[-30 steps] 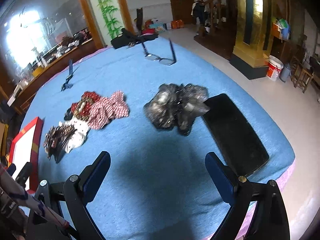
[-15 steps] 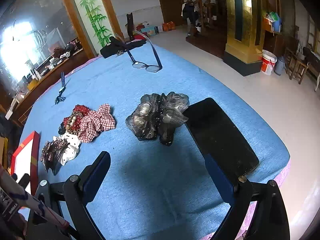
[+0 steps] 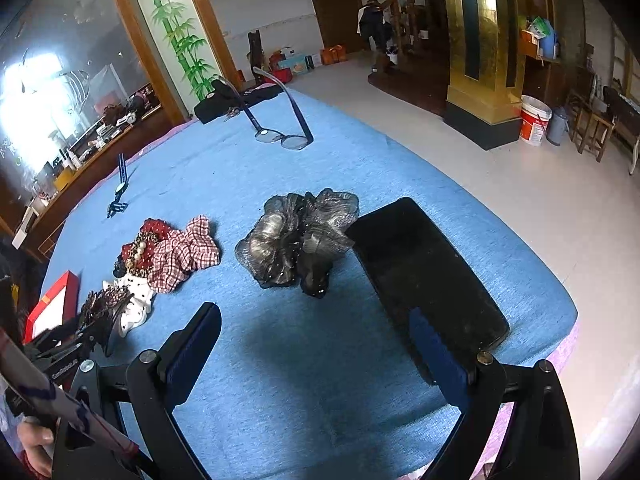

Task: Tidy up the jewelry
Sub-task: 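Grasp the brown rhinestone clip with left gripper while right gripper grasps the grey scrunchie, then carry both items over the white tray and open both grippers to release them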

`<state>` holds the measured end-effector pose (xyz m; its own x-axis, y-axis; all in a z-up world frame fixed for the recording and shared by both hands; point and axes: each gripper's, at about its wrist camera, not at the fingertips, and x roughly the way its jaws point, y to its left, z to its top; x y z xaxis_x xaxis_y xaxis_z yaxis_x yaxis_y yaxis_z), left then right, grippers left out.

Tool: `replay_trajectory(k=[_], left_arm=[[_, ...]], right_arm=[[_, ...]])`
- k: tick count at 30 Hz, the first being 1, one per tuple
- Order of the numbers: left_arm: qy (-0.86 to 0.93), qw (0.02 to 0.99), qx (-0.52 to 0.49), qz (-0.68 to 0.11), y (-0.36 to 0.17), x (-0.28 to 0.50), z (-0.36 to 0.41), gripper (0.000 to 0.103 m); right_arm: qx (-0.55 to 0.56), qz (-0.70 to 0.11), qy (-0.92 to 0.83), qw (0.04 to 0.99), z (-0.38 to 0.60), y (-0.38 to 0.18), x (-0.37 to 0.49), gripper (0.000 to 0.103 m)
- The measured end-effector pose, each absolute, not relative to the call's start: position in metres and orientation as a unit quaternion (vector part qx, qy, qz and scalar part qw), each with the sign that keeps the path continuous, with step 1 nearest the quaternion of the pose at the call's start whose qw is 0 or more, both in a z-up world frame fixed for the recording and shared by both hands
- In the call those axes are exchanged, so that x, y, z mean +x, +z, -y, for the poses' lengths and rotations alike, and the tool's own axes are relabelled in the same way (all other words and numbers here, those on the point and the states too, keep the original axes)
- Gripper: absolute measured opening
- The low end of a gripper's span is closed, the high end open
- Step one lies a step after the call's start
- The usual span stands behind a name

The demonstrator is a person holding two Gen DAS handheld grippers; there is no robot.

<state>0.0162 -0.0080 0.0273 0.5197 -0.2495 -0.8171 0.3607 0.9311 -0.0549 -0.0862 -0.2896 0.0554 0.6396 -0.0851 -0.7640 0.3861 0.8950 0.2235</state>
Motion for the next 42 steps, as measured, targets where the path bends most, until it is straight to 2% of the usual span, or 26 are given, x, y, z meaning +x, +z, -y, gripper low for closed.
replay_trajectory(k=[1,3,5,12,13,14,18,19,20,21,32,42], left_arm=[[-0.179,0.87,0.054,-0.456,0.028,0.015,0.008,0.042],[-0.18,0.872,0.056,-0.451,0.031,0.01,0.009,0.041],[-0.184,0.875,0.051,-0.446,0.034,0.005,0.009,0.035],[-0.197,0.88,0.035,-0.431,0.051,-0.011,0.003,0.035],[-0.2,0.881,0.033,-0.429,0.053,-0.013,0.002,0.035],[-0.2,0.882,0.032,-0.426,0.056,-0.015,0.001,0.035],[-0.199,0.888,0.036,-0.414,0.062,-0.02,-0.001,0.035],[-0.197,0.889,0.037,-0.412,0.062,-0.021,0.0,0.035],[-0.196,0.89,0.039,-0.411,0.063,-0.022,0.0,0.035],[-0.195,0.891,0.041,-0.409,0.063,-0.023,0.0,0.035],[-0.186,0.9,0.031,-0.393,0.074,-0.032,-0.01,0.035],[-0.162,0.912,0.013,-0.377,0.086,-0.043,-0.037,0.036]], right_arm=[[0.188,-0.403,-0.132,0.886,0.291,0.055,-0.085,0.097],[0.187,-0.403,-0.135,0.886,0.292,0.055,-0.082,0.097],[0.185,-0.403,-0.136,0.886,0.293,0.056,-0.078,0.097],[0.174,-0.409,-0.159,0.881,0.301,0.049,-0.047,0.096],[0.167,-0.42,-0.16,0.878,0.301,0.046,-0.039,0.084],[0.165,-0.429,-0.159,0.874,0.301,0.043,-0.034,0.066],[0.152,-0.456,-0.166,0.861,0.302,0.027,-0.017,0.041],[0.156,-0.457,-0.163,0.86,0.303,0.025,-0.015,0.029],[0.152,-0.457,-0.159,0.862,0.301,0.023,-0.014,0.012],[0.146,-0.456,-0.162,0.863,0.3,0.023,-0.015,0.01],[0.148,-0.397,-0.11,0.899,0.275,0.061,-0.04,0.007],[0.12,-0.384,-0.046,0.914,0.225,0.088,-0.046,0.007]])
